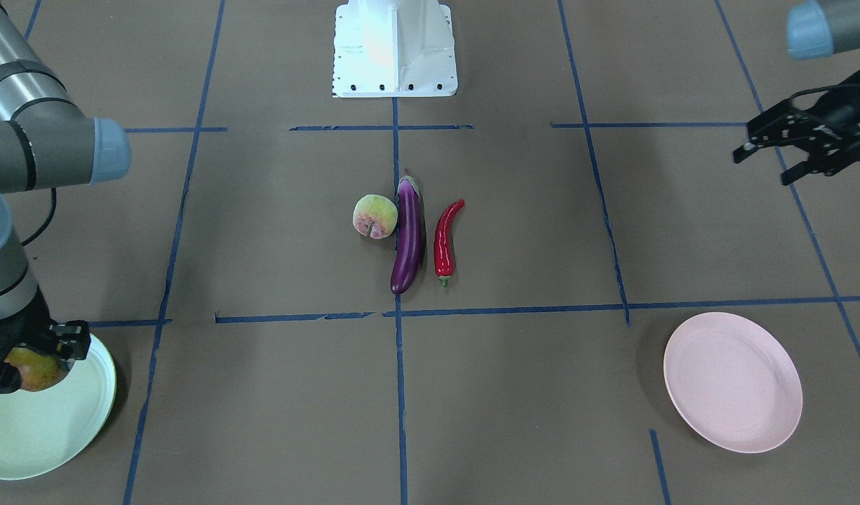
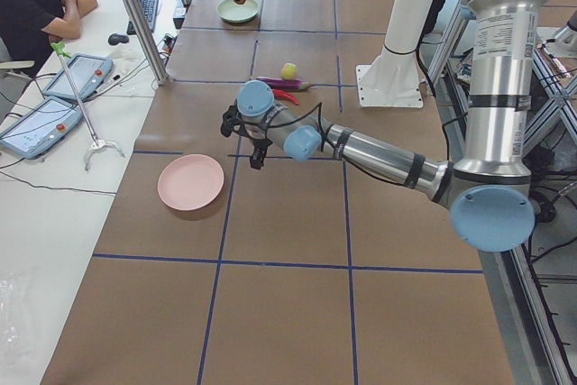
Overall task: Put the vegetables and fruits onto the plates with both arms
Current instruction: 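Carry the pomegranate onto the green plate while the left gripper reaches toward the chili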
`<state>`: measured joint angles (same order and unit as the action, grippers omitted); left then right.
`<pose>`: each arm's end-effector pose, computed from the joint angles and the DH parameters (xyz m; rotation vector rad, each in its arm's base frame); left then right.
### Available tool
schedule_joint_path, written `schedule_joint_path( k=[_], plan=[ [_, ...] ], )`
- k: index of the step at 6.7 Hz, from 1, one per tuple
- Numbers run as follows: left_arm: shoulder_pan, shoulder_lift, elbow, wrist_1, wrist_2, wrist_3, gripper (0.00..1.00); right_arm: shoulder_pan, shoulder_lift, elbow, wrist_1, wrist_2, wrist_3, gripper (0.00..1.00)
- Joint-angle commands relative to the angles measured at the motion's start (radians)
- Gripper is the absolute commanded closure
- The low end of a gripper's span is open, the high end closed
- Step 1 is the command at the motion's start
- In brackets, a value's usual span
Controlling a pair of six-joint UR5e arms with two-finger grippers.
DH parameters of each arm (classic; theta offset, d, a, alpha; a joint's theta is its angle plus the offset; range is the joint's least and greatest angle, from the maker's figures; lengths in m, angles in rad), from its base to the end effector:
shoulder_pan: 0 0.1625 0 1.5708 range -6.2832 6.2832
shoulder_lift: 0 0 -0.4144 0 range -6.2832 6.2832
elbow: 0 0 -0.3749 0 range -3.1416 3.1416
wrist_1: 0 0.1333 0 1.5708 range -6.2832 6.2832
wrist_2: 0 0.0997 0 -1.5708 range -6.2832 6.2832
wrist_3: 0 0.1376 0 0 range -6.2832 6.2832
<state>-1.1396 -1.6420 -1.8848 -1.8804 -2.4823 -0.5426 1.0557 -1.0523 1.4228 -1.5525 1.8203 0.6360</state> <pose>0.1898 -0.4713 0.4359 0.1612 1.0712 0.2160 -0.2572 -0.6560 0.4723 0.1904 -0.4172 0.0703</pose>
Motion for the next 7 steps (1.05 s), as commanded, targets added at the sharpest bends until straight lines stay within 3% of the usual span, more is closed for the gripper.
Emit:
schedule_joint_path(
  k=[1,2,3,4,7],
  plan=[
    [0.307,-0.248,0.059,-0.011,0.269,-0.334,0.00,0.017,-0.027,-0.160,0.139,0.001,-0.013,0.93],
    [0.383,-0.403,0.193,-0.011,0.357,-0.420,0.00,0.018,-0.044,-0.163,0.146,0.017,-0.015,0.86],
    [0.420,-0.541,0.325,-0.012,0.387,-0.472,0.00,0.029,-0.049,-0.135,0.147,0.049,-0.013,0.04],
    [0.432,-0.615,0.401,-0.014,0.388,-0.488,0.00,0.052,-0.079,-0.070,0.147,0.074,-0.022,0.00],
    [0.544,-0.642,0.463,-0.014,0.490,-0.488,0.07,0.176,-0.159,0.105,0.134,0.347,-0.026,0.00]
  ],
)
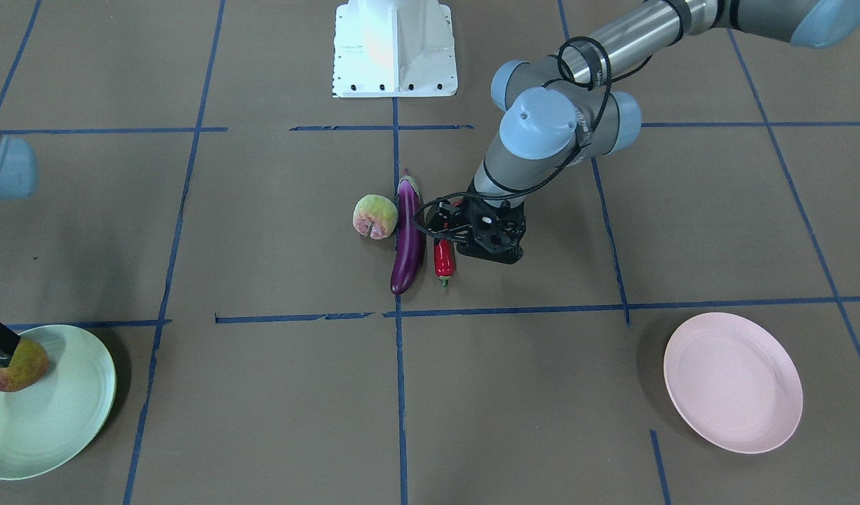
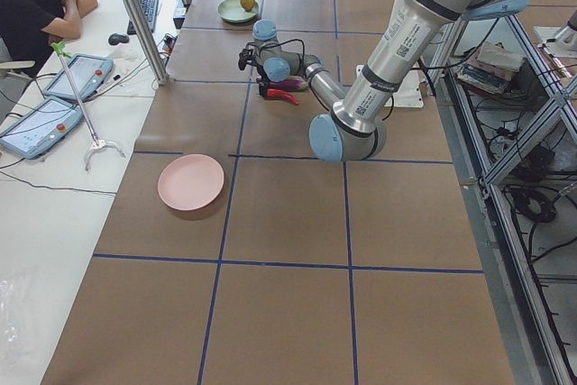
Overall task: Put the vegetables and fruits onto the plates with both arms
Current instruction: 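Grasp the red chili pepper with the left gripper and lift it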
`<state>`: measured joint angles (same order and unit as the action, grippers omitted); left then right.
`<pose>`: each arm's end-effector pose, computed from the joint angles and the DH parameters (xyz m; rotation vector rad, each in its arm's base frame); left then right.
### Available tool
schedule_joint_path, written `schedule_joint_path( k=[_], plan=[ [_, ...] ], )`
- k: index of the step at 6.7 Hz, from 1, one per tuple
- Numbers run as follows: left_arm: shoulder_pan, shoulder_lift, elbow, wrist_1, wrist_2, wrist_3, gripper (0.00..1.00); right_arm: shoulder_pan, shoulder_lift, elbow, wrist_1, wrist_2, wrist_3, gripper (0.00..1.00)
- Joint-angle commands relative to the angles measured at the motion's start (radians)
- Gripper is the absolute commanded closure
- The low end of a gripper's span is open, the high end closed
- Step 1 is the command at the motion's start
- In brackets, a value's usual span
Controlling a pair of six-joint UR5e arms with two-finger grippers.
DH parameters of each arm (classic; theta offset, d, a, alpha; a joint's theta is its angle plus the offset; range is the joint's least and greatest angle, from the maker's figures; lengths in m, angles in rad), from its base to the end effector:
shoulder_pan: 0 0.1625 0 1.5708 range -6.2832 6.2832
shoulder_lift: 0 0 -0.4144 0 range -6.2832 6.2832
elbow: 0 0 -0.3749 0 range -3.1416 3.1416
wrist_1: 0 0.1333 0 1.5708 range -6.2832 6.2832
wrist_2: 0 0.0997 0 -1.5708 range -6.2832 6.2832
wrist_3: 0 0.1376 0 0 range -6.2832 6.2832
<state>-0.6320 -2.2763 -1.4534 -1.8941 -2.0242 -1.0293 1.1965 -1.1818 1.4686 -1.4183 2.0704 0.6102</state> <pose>0.5535 -0.4958 0.2670 0.1446 0.9776 0.1235 -0.1780 -0.6374 0.5068 0.1467 -0.6364 0.1177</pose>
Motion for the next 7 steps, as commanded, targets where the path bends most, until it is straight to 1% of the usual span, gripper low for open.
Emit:
schedule_joint_path(
  k=[1,2,3,4,5,6,7],
  plan=[
    [0.054,-0.026,0.054,0.001,0.042,-0.003,0.14,0.035,-0.051,0.087,-0.001,0.099,0.000,0.00],
    [0.054,-0.032,0.077,0.000,0.053,-0.002,0.22,0.035,-0.067,0.108,-0.001,0.099,0.000,0.00],
    [0.054,-0.031,0.090,0.000,0.056,0.003,0.44,0.035,-0.068,0.113,-0.001,0.099,0.000,0.00],
    [0.054,-0.032,0.091,-0.002,0.082,0.000,0.63,0.035,-0.076,0.124,-0.001,0.100,0.000,0.00],
    [0.052,-0.032,0.087,-0.005,0.082,0.003,0.92,0.035,-0.088,0.153,-0.002,0.100,0.000,0.00],
    [0.040,-0.032,0.073,-0.007,0.082,-0.002,0.98,0.035,-0.099,0.179,-0.010,0.106,0.002,0.00],
    [-0.009,-0.031,0.044,-0.007,0.082,-0.003,1.00,0.034,-0.099,0.224,-0.042,0.111,0.009,0.00]
  ],
)
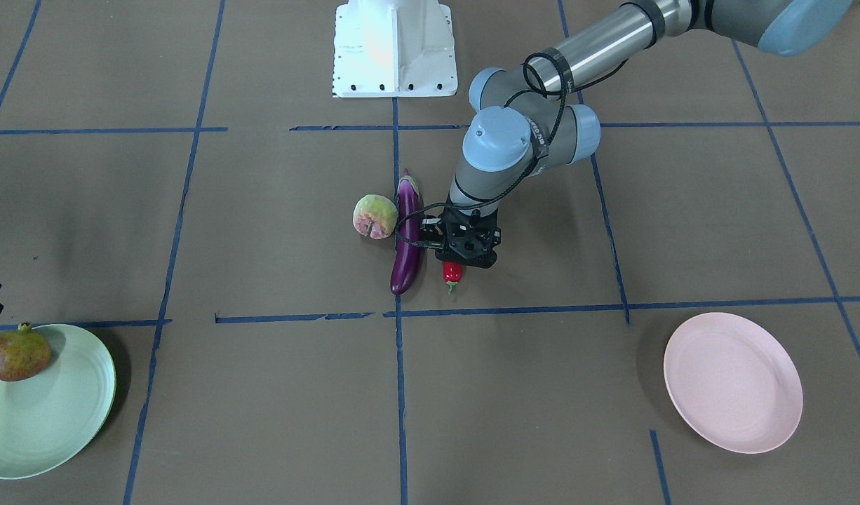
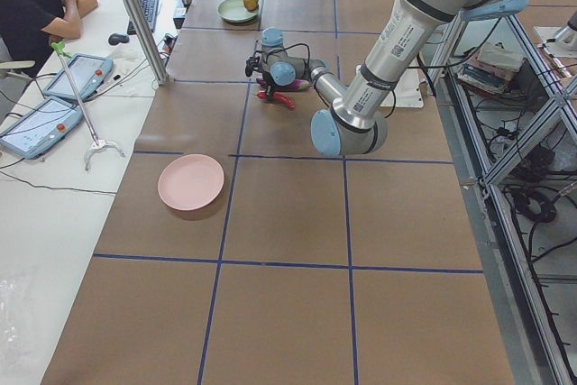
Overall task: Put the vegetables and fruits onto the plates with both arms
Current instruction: 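Grasp the red chili pepper with the left gripper and lift it, then carry the chili onto the pink plate while the right gripper reaches for the apple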
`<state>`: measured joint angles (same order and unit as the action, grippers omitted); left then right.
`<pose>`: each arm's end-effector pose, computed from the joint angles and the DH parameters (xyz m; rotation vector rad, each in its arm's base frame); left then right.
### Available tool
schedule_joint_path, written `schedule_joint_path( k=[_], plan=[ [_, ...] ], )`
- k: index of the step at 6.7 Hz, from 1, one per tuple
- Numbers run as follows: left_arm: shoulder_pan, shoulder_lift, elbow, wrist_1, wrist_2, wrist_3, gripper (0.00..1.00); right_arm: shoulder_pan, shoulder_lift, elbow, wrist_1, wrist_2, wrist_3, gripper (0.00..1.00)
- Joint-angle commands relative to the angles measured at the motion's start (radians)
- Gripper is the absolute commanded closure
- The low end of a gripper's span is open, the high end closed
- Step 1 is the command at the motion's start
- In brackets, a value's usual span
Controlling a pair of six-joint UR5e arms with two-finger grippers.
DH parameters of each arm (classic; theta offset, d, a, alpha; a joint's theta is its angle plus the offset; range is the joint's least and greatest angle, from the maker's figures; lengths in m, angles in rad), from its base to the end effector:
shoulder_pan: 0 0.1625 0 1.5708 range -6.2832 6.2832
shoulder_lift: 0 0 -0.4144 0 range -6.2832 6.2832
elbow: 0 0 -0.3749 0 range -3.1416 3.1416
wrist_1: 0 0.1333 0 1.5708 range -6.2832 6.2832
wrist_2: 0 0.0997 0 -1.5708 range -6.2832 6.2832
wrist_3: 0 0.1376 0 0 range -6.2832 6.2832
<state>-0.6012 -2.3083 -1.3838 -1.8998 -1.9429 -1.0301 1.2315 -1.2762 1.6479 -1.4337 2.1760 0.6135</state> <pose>0.5800 -0.4988 0.2780 0.1770 0.9185 0.1076 -0.1517 -0.5952 0.4731 0.1666 -0.7517 0.1066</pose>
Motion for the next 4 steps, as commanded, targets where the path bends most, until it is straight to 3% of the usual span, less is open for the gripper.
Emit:
schedule_joint_path(
  k=[1,2,4],
  plan=[
    [-0.099,0.009,-0.053,-0.001,0.001,0.001,1.00,-0.030,-0.005,0.109,-0.072,0.036,0.023,0.00],
    [-0.168,0.016,-0.057,0.002,-0.001,-0.005,0.99,-0.090,-0.003,0.151,-0.067,0.063,0.116,0.00],
    [-0.337,0.098,-0.041,0.008,-0.008,-0.004,0.94,-0.327,0.029,0.269,-0.036,0.039,0.431,0.00]
  ],
)
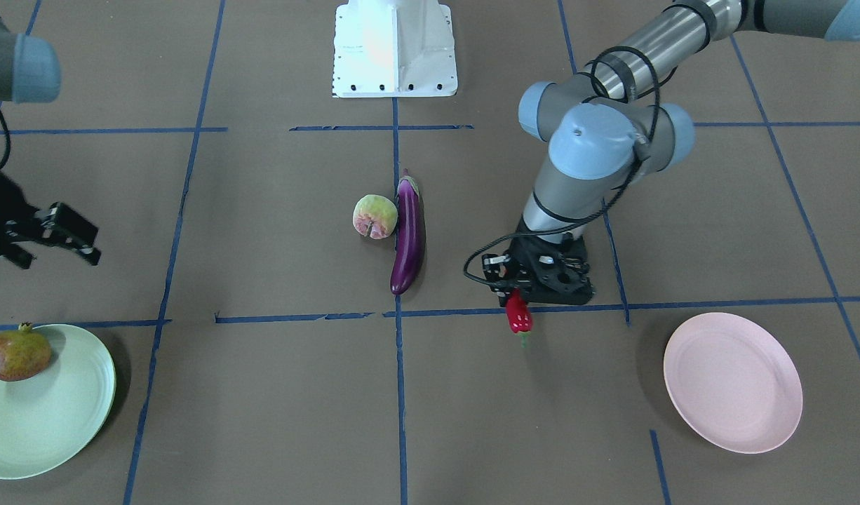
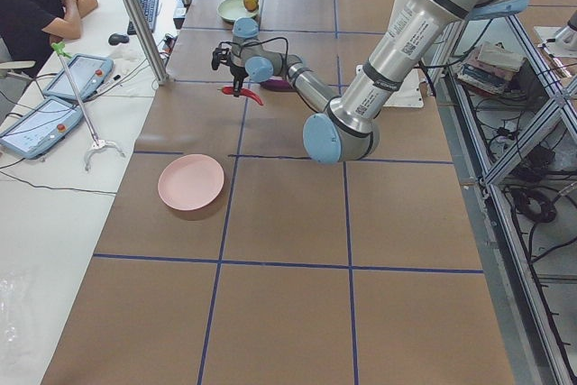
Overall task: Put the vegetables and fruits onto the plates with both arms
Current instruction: 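Carry the chili onto the pink plate while the right gripper reaches for the apple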
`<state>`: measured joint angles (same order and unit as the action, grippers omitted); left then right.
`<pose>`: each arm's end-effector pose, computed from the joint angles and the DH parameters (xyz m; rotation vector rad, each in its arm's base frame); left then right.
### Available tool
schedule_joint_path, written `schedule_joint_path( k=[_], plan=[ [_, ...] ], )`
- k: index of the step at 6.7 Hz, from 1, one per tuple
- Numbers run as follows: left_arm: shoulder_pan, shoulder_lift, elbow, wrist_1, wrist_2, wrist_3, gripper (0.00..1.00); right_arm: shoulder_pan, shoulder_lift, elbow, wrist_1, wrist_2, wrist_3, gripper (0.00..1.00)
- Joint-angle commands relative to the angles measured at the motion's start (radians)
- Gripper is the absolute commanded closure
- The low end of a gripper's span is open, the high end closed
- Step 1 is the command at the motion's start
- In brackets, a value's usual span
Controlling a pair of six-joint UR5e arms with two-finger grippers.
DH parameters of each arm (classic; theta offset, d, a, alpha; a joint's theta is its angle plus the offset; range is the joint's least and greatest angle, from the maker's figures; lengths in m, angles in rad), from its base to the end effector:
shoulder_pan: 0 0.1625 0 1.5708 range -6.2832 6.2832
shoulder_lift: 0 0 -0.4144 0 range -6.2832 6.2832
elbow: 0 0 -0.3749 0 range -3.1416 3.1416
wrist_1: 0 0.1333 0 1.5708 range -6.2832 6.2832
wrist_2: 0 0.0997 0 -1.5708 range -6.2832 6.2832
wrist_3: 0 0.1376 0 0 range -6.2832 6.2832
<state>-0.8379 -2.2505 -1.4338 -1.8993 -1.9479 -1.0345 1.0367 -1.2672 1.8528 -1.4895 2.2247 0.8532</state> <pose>0.4361 -0.6079 0.2973 0.2729 0.8886 -0.1154 -0.2537 -0.5264 0.3749 0.0917 -0.8929 0.0794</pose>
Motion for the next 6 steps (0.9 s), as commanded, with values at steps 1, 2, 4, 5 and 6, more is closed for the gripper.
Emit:
schedule_joint_path(
  k=[1,2,4,5,6],
  plan=[
    [-0.175,0.063,0.110,-0.001,-0.035,0.023,0.94,-0.247,0.058,0.119,0.064,-0.093,0.342,0.00],
    [-0.203,0.061,0.231,-0.004,-0.051,0.096,0.94,-0.397,0.089,0.164,0.064,-0.234,0.486,0.00],
    [-0.263,0.037,0.458,-0.123,-0.027,0.212,0.91,-0.544,0.143,0.160,0.045,-0.385,0.566,0.00],
    [-0.262,0.010,0.510,-0.138,0.021,0.250,0.54,-0.572,0.164,0.140,-0.022,-0.398,0.564,0.00],
    [-0.265,0.003,0.513,-0.139,0.021,0.302,0.01,-0.586,0.260,0.067,-0.093,-0.431,0.563,0.00]
  ],
)
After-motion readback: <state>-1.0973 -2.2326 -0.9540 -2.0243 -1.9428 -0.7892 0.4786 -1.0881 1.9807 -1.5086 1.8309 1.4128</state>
